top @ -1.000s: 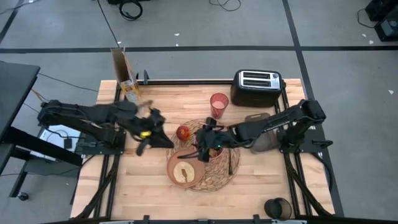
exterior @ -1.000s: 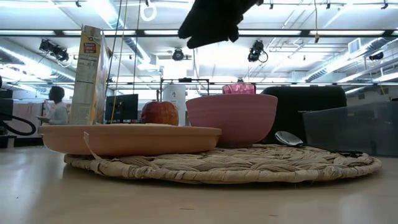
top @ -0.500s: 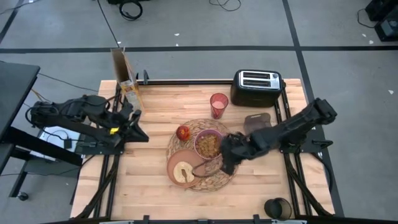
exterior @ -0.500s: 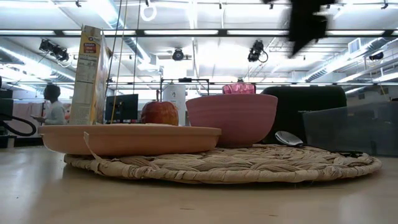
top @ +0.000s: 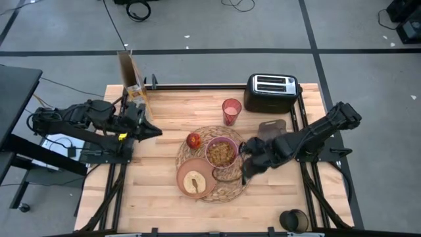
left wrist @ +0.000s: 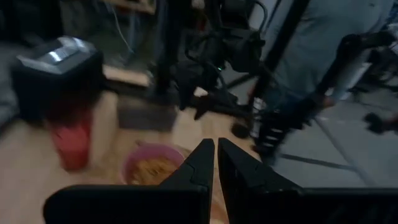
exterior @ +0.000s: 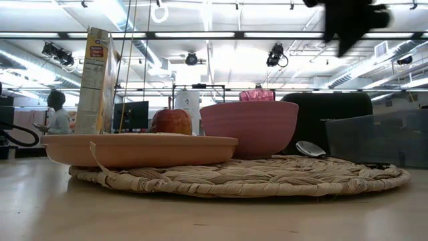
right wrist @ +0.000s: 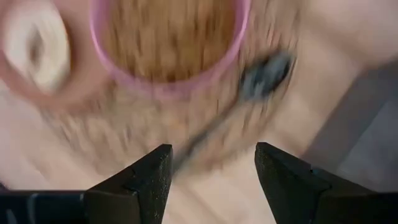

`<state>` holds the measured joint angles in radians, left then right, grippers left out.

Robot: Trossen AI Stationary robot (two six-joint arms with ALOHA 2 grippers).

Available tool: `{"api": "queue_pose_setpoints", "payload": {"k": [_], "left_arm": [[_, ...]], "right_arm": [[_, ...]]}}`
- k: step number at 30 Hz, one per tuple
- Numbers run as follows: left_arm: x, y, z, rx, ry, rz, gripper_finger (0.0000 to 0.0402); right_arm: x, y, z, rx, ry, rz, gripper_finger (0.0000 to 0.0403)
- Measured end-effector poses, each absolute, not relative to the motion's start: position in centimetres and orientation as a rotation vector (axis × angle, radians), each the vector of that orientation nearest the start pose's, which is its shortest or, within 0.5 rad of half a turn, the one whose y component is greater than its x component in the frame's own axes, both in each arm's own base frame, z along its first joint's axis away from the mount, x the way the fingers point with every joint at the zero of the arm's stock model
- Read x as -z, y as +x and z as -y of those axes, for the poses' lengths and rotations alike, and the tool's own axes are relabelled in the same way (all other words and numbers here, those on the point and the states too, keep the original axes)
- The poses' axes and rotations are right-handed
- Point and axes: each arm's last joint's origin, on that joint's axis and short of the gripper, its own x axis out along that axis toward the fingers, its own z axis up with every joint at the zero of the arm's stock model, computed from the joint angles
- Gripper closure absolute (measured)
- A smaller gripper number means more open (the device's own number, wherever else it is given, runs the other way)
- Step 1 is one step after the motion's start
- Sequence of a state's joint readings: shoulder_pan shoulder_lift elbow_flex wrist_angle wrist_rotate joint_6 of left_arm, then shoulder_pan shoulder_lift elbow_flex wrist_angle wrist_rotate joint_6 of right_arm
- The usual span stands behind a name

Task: Arrange a breakfast setting
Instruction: Return to Home Position

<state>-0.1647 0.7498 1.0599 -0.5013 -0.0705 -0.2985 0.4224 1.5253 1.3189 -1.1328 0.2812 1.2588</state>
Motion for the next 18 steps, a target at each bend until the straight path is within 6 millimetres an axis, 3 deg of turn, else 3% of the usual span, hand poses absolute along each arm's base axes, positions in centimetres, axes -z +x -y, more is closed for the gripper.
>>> {"api": "queue_pose_setpoints", "payload": {"k": [9,18], "left_arm": [[-40.8,13.3,1.8,0.028,0.027,-0.081,0.0372],[-40.8,12.8,1.5,0.011,0.079,-0.083,0.0372]], "right_arm": [[-32.4,27.3,-4.8,0.668,0.522,-0.789,0.017],[-33.8,27.1,-2.3,0.857,0.365,-0.596,0.017]]}}
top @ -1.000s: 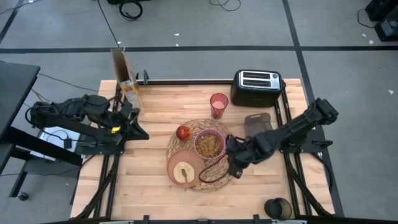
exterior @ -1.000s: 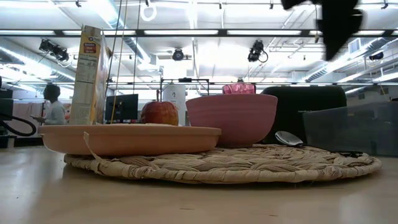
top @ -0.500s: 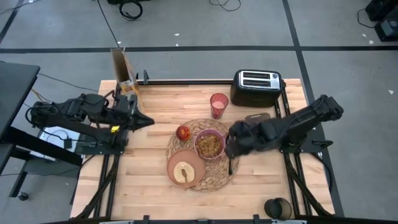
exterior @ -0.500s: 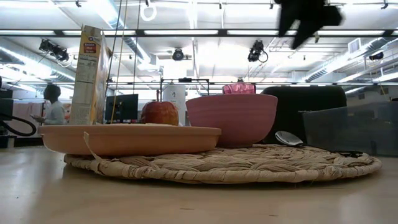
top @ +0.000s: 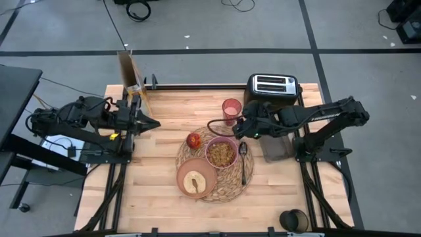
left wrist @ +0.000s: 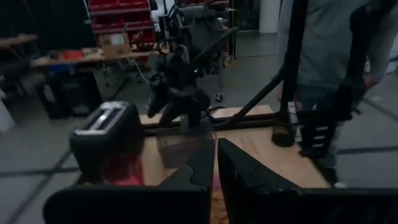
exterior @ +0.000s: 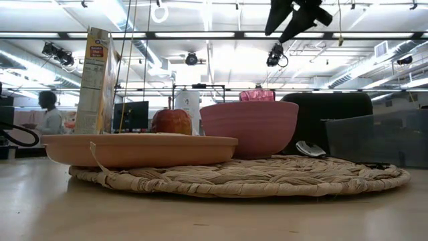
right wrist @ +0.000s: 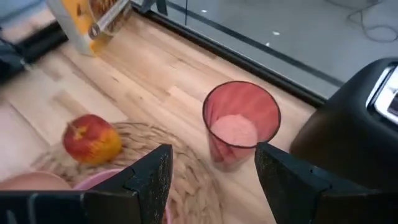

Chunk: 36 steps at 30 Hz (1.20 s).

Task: Arrange a breakfast setting
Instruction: Return to Home Position

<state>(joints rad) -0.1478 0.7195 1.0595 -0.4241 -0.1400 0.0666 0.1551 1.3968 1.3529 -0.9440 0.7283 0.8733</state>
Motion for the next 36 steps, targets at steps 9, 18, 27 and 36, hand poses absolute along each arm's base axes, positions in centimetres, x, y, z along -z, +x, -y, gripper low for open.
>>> {"api": "queue_pose_setpoints", "payload": {"k": [9,18,27,36], "left_arm": [[-40.1,11.5,1.3,0.005,-0.088,-0.158,0.0372],[-40.1,11.4,1.3,0.007,-0.089,-0.155,0.0372],[-40.1,11.4,1.3,0.012,-0.071,-0.153,0.0372],[-40.1,11.4,1.6,0.063,-0.073,-0.158,0.0372]], "right_arm": [[-31.3,25.6,-4.2,0.503,0.609,-1.109,0.017],[-27.0,24.3,-3.3,0.528,0.461,-1.299,0.017],[-27.7,25.7,-0.2,0.721,0.257,-1.055,0.017],[-24.6,24.8,-2.6,0.084,0.07,-1.334,0.017]]}}
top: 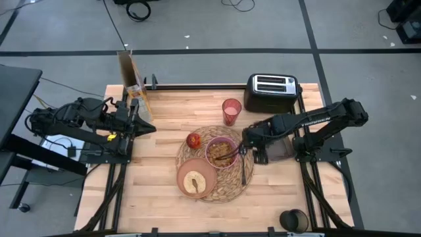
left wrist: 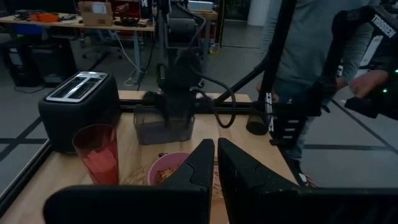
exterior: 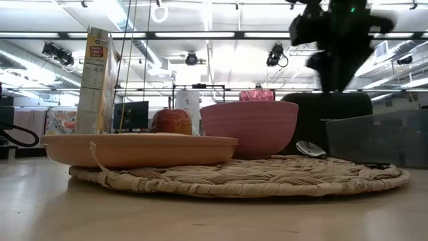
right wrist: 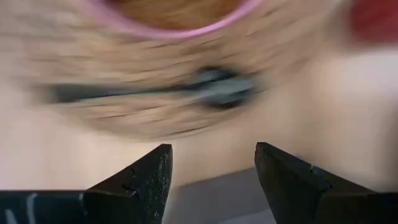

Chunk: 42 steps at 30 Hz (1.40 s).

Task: Arrange a breakfast setting
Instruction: Return to Home Position

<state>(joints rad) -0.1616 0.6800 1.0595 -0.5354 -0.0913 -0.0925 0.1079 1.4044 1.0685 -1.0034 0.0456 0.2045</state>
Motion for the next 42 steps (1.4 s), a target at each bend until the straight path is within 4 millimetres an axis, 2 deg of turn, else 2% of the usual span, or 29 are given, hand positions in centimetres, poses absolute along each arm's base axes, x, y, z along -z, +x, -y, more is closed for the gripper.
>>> {"api": "queue_pose_setpoints", "payload": {"k": [4,7,9,12,18,22,27,29,32,35,40,42], "left_arm": [[-40.1,11.4,1.6,0.062,-0.073,-0.157,0.0372],[-40.1,11.4,1.6,0.063,-0.074,-0.157,0.0372],[-40.1,11.4,1.6,0.07,-0.079,-0.158,0.0372],[-40.1,11.4,1.6,0.078,-0.076,-0.156,0.0372],[-40.0,11.6,1.7,0.083,-0.054,-0.117,0.0372],[-38.1,12.7,1.8,0.083,-0.053,-0.117,0.0372],[-35.9,13.8,2.0,0.079,-0.088,-0.159,0.0372],[-35.2,14.2,2.1,0.074,-0.124,-0.188,0.0372],[-34.1,14.9,2.0,-0.005,-0.114,-0.224,0.0372],[-33.5,15.8,1.8,-0.093,-0.069,-0.251,0.0372],[-33.5,16.7,1.8,-0.162,0.008,-0.235,0.0372],[-33.6,16.7,1.8,-0.151,0.039,-0.228,0.0372]], "right_arm": [[-25.0,25.6,-1.2,0.28,-0.39,-1.228,0.017],[-25.6,26.4,-0.2,0.421,-0.567,-1.149,0.017],[-25.6,26.5,0.1,0.38,-0.544,-1.151,0.017],[-25.1,26.3,-0.3,0.203,-0.38,-1.19,0.017],[-24.0,25.7,-2.6,0.003,-0.034,-1.23,0.0191],[-23.7,25.5,-4.1,-0.044,0.009,-1.196,0.0247],[-23.2,24.5,-5.6,-0.193,0.068,-1.088,0.0363],[-23.7,23.9,-6.0,-0.278,0.107,-1.071,0.0391],[-23.7,22.8,-5.8,-0.309,0.018,-1.108,0.0376],[-23.9,22.2,-5.6,-0.288,0.038,-1.102,0.0354],[-23.5,22.6,-5.7,-0.364,-0.053,-0.849,0.0342],[-22.7,22.4,-5.5,-0.365,-0.051,-0.736,0.0343]]}}
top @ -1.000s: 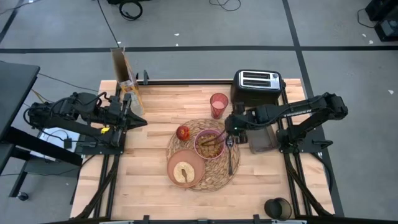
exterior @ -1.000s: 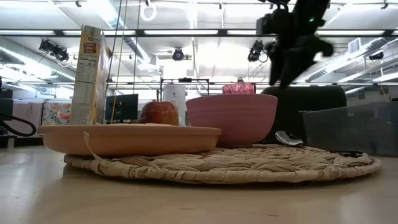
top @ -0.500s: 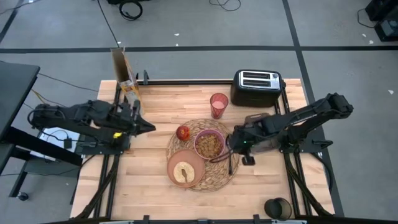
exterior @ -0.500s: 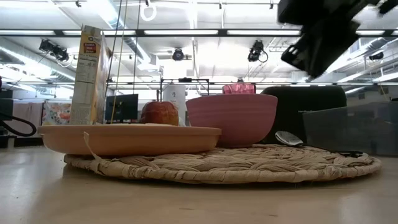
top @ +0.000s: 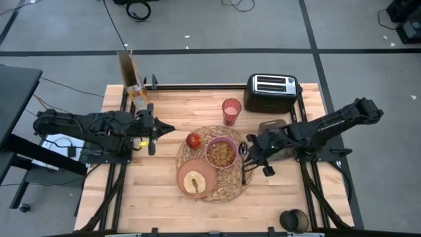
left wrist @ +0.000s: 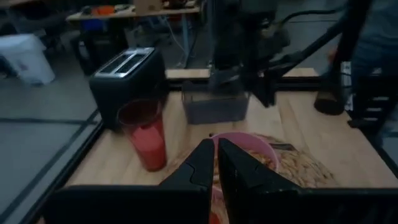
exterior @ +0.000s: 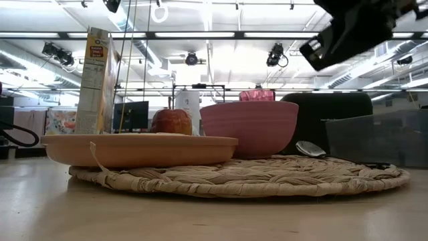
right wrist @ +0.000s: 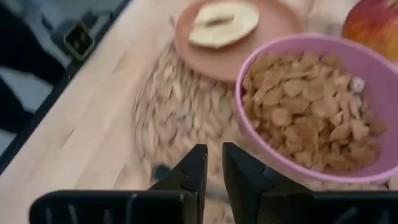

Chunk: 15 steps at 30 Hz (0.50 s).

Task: Arrange a breakfast setting
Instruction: Return to Home Position

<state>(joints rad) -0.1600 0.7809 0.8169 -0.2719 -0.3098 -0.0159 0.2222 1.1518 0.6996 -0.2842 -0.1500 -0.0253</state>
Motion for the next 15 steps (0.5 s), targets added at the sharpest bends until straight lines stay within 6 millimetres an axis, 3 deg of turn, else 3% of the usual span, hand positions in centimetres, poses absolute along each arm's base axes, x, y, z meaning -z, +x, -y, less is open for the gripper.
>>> {"api": "queue_pose_setpoints", "payload": {"k": [6,10,15], "left_arm": [[-33.0,16.7,2.0,-0.071,0.101,-0.128,0.0372],[-30.8,16.7,2.0,-0.066,0.099,-0.095,0.0372],[-27.7,16.7,1.8,-0.144,0.032,-0.199,0.0372]], "right_arm": [[-20.8,20.0,-4.1,-0.325,0.007,-0.431,0.0342],[-21.1,18.0,-3.2,-0.293,-0.002,-0.27,0.0342],[-21.2,16.1,-1.8,-0.215,0.005,-0.178,0.0343]]}}
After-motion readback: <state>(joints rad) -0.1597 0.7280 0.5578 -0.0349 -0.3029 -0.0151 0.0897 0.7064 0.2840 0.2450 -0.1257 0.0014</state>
